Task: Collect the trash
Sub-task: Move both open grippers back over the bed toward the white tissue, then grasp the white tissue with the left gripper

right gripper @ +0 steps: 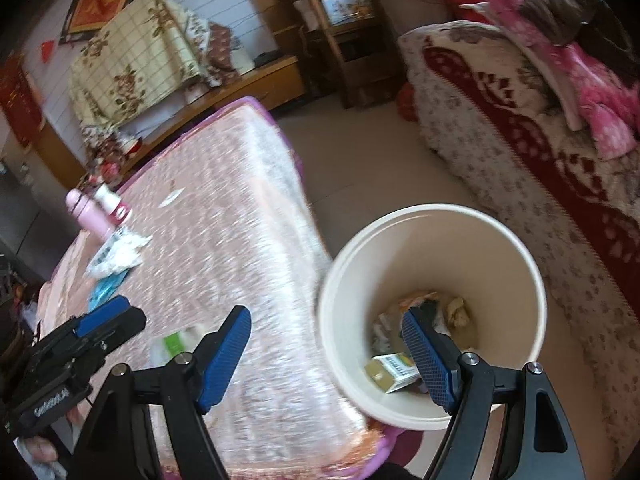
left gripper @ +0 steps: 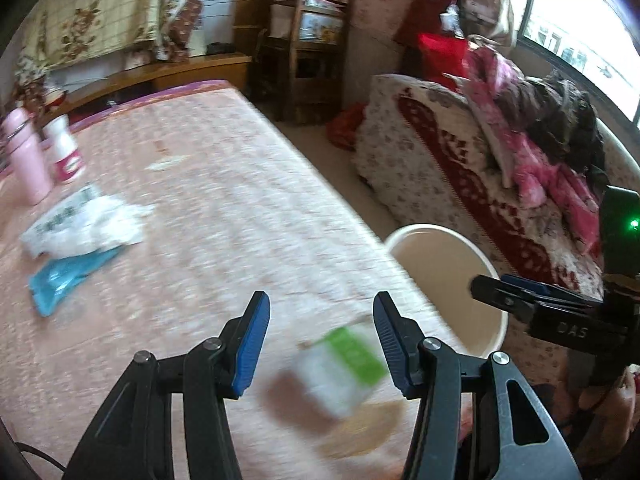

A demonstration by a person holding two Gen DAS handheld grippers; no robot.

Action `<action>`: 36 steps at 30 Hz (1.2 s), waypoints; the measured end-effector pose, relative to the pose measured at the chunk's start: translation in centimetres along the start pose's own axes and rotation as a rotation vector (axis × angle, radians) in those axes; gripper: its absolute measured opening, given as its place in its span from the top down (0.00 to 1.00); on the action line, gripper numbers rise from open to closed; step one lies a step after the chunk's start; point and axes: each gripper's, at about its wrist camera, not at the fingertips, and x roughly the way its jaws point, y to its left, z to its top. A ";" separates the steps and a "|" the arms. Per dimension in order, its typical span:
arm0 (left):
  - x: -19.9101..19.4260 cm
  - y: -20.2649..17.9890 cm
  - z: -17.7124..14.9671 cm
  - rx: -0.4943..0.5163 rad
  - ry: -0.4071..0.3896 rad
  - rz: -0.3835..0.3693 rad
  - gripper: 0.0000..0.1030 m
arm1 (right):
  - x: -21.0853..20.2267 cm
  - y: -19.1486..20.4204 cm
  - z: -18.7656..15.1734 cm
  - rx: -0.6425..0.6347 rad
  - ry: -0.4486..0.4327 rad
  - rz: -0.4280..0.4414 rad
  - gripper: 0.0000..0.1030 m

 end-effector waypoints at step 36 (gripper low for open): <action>6.4 16.4 6.4 -0.229 0.041 0.317 0.79 | 3.5 6.0 -2.0 -0.105 0.117 0.094 0.22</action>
